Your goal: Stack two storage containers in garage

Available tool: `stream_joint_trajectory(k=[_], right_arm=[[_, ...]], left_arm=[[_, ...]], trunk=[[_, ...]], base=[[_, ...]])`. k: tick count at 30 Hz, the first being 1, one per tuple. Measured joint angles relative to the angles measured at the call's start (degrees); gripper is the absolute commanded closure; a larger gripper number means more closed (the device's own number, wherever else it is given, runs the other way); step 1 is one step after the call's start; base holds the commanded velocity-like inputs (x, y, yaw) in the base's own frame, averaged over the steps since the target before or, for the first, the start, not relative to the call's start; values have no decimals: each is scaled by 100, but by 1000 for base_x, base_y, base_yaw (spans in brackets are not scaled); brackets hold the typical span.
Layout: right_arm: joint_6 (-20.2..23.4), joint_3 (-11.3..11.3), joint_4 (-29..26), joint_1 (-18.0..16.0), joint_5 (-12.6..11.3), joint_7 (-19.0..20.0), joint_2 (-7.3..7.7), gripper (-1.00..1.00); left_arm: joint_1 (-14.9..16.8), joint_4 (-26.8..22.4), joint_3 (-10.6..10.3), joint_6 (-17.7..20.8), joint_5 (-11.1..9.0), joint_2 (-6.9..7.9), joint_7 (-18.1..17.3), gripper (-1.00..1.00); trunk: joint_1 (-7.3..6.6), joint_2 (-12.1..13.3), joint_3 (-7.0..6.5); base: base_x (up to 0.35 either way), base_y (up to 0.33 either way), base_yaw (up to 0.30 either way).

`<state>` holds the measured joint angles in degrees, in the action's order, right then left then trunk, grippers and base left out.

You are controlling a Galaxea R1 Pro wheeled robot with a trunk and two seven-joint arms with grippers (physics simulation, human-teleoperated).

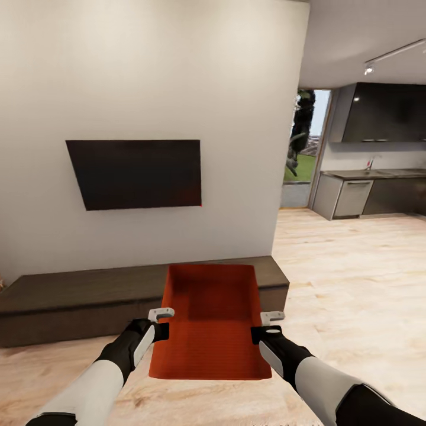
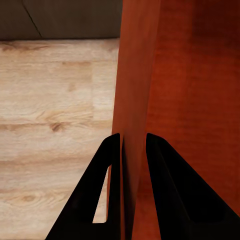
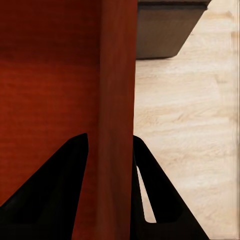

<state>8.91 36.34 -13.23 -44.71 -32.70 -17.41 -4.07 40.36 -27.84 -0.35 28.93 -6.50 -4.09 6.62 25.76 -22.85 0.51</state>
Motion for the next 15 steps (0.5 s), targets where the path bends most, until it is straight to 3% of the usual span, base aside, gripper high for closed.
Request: stream_joint_trajectory(k=[15], right_arm=[[-1,8,1,1,-12,1,5,100]], left_arm=[[1,-1,5,1,19,-7,0,100]], trunk=[[0,0,0]], base=[[0,0,-286]])
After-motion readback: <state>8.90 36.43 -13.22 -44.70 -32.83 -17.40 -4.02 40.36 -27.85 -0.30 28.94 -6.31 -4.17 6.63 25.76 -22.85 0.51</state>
